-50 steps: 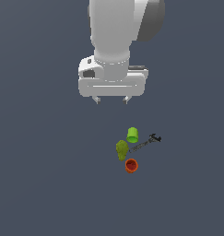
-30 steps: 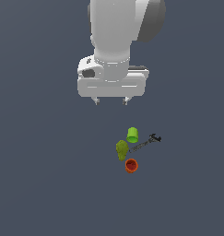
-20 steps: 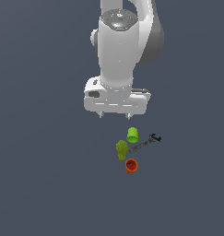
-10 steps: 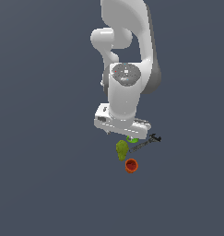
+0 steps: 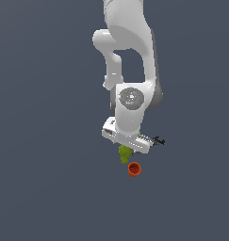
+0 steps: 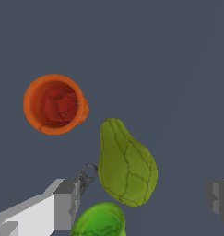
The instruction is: Pick up a designated object from a clutter of objects.
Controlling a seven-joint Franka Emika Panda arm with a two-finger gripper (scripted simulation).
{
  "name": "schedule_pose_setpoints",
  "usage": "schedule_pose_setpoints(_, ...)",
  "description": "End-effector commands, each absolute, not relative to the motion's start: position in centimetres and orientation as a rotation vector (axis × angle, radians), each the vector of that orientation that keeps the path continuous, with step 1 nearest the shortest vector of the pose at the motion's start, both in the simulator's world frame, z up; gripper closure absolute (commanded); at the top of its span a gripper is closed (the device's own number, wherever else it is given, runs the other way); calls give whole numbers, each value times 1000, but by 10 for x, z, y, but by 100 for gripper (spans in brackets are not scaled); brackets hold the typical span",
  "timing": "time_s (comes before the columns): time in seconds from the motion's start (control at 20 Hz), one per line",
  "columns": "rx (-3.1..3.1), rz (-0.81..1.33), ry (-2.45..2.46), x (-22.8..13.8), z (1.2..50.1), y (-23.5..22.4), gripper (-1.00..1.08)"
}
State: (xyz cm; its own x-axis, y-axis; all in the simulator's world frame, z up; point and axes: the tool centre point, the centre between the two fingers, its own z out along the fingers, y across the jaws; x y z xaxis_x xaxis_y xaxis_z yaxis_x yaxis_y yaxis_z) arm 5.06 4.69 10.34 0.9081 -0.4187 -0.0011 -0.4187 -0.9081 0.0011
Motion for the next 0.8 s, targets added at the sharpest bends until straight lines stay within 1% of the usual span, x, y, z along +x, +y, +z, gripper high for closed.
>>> schedule_pose_setpoints(0.0, 3062, 0, -703, 51, 95, 48, -92)
schedule_pose_setpoints(0.45, 3059, -2, -712, 51, 87, 49, -92)
schedule_pose_setpoints(0.75, 3059, -1, -715, 50, 59, 49, -92)
